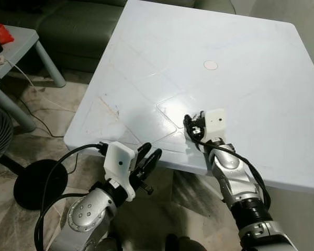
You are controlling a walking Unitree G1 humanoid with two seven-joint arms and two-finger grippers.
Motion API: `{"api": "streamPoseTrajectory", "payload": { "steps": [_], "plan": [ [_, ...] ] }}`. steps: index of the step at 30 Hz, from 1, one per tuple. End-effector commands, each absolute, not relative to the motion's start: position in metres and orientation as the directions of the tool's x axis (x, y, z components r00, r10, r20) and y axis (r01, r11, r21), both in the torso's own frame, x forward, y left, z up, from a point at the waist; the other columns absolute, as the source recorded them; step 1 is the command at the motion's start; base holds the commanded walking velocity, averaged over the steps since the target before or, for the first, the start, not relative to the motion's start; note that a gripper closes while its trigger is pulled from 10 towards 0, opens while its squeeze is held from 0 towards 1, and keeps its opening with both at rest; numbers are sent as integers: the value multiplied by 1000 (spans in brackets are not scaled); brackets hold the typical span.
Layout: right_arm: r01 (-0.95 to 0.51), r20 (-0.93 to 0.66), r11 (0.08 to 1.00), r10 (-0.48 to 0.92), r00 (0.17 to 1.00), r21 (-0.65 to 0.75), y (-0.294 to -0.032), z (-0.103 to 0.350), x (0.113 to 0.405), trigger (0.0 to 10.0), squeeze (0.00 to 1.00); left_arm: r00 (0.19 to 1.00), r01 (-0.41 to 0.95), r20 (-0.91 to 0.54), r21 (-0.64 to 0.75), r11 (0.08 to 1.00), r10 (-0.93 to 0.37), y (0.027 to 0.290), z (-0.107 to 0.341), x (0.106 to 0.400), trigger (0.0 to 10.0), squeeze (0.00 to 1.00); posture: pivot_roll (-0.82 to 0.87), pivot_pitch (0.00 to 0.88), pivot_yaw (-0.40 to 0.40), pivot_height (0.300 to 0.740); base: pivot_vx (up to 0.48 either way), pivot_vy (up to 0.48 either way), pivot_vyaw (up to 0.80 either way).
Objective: Hang keys on a hook
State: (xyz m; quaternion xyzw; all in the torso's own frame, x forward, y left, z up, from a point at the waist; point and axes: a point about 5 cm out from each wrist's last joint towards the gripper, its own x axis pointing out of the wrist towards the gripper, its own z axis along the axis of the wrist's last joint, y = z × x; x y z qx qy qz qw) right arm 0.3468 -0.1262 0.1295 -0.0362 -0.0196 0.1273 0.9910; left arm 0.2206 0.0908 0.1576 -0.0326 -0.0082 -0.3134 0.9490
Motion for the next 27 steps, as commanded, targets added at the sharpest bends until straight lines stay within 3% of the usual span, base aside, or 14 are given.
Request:
{"api": "streamPoseTrajectory", "payload": {
  "steps": [1, 8, 10, 11, 27],
  "plan": [
    [-248, 33, 967, 250, 968, -50, -131, 128, 344, 10000, 0, 791, 612, 32, -55, 789, -611, 88, 158, 218, 10000, 0, 67, 246, -42, 740, 0, 0, 0],
    [-245, 54, 968, 248, 967, -62, -133, 129, 343, 10000, 0, 789, 614, 31, -58, 787, -613, 88, 158, 218, 10000, 0, 66, 248, -41, 740, 0, 0, 0],
    [-246, 51, 967, 250, 967, -67, -133, 129, 342, 4706, 0, 790, 614, 31, -57, 788, -613, 88, 159, 218, 10000, 0, 66, 248, -41, 740, 0, 0, 0],
    [-248, 51, 966, 252, 966, -66, -133, 129, 341, 0, 0, 791, 612, 32, -58, 789, -611, 88, 159, 218, 10000, 0, 68, 250, -41, 740, 0, 0, 0],
    [-262, 56, 962, 266, 962, -70, -133, 128, 338, 0, 0, 794, 608, 34, -64, 792, -607, 89, 160, 218, 10000, 0, 67, 255, -41, 740, 0, 0, 0]
  ]
}}
